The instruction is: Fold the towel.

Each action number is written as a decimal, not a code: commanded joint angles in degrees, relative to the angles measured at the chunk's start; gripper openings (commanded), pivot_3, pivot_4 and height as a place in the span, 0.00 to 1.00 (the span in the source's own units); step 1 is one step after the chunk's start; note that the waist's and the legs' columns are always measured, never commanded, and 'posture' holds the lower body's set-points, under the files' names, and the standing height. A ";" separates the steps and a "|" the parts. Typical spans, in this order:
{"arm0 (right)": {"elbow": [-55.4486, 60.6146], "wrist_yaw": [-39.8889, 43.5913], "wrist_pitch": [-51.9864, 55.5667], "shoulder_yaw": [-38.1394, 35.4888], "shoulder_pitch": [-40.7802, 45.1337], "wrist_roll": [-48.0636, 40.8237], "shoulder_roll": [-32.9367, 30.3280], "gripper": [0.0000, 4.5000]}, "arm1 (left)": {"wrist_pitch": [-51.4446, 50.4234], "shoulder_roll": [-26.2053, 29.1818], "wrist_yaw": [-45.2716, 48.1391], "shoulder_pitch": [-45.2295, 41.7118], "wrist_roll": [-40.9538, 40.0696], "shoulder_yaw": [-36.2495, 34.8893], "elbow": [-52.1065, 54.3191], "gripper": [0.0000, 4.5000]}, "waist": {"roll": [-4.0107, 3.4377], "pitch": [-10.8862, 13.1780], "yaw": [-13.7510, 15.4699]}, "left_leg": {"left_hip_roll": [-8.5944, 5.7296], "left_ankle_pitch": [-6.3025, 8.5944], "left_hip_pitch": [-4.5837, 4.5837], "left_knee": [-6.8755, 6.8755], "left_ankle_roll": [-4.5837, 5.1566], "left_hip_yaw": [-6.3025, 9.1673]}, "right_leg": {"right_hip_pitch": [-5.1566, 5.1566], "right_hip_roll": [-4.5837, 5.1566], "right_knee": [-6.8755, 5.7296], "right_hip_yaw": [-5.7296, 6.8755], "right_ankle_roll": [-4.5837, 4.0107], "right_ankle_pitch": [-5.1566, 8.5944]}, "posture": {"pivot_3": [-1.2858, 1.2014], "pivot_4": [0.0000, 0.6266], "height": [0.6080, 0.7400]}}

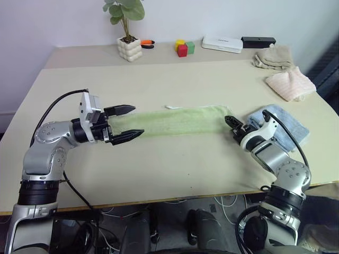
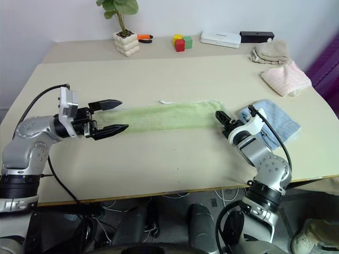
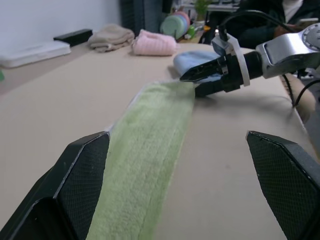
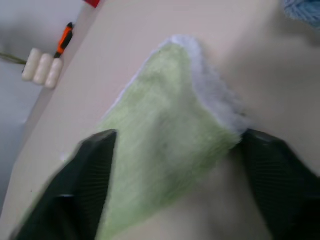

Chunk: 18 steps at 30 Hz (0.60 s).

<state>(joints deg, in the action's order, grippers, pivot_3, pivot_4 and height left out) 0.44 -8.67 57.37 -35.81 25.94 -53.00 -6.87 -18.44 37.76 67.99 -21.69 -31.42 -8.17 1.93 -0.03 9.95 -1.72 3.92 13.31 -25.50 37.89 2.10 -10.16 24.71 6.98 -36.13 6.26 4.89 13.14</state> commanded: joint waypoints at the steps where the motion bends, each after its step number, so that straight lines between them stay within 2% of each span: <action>1: -1.50 -0.26 -2.45 0.97 1.14 0.84 -0.50 0.40 | 0.11 0.79 -1.28 0.73 -1.23 -2.24 2.50 1.00 | -0.01 0.01 -0.30 | 0.00 0.00 -0.01 -0.02 0.00 0.00 | 0.01 0.00 0.00 0.01 0.06 -0.03 | 0.52 0.24 1.00; 4: -2.15 0.23 -3.51 1.51 0.87 1.28 -1.32 0.03 | 0.31 0.76 -1.93 1.60 -1.39 -2.31 2.89 1.00 | 0.01 0.00 -0.58 | 0.00 -0.01 0.00 -0.03 0.00 0.00 | -0.02 0.00 0.01 0.01 0.07 -0.03 | 0.52 0.24 1.00; 5: -2.10 0.12 -3.61 1.45 0.85 1.05 -1.52 0.00 | 0.48 0.67 -2.17 1.87 -1.33 -2.26 2.93 1.00 | 0.01 -0.01 -0.56 | 0.00 -0.01 0.00 -0.03 0.00 0.01 | -0.02 0.00 0.02 0.01 0.07 -0.03 | 0.52 0.24 1.00; 7: -1.39 -0.16 -3.42 1.82 0.63 1.00 -2.31 0.00 | 0.74 0.51 -2.44 2.32 -1.39 -2.22 3.07 1.00 | -0.01 0.01 -0.48 | 0.00 0.00 0.00 -0.02 -0.01 0.02 | -0.04 0.01 0.05 0.01 0.05 -0.02 | 0.52 0.24 1.00; 13: 6.32 8.71 -2.11 10.40 -4.05 6.50 -14.51 0.00 | 1.28 1.10 -1.84 2.43 -1.57 -2.88 1.86 1.00 | -0.07 0.06 -0.27 | 0.00 0.07 -0.10 -0.03 -0.06 0.02 | 0.05 0.11 0.07 0.01 -0.08 0.08 | 0.52 0.24 1.00; 18: 11.66 14.94 -1.85 14.72 -4.62 8.19 -21.84 0.00 | 2.48 1.00 -1.20 1.42 -0.84 -2.97 -0.68 1.00 | -0.07 0.06 -0.73 | 0.00 0.07 -0.11 -0.07 -0.06 0.02 | 0.11 0.10 0.06 0.01 -0.08 0.08 | 0.52 0.24 1.00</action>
<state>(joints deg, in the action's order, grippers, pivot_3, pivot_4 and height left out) 8.26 3.89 56.22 -22.70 20.75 -45.45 -27.40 -17.19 38.22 66.39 -19.02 -31.96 -9.97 1.43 -0.10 10.01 -2.45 3.92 13.37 -25.60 37.79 2.06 -10.15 24.84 7.08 -36.08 6.26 4.81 13.22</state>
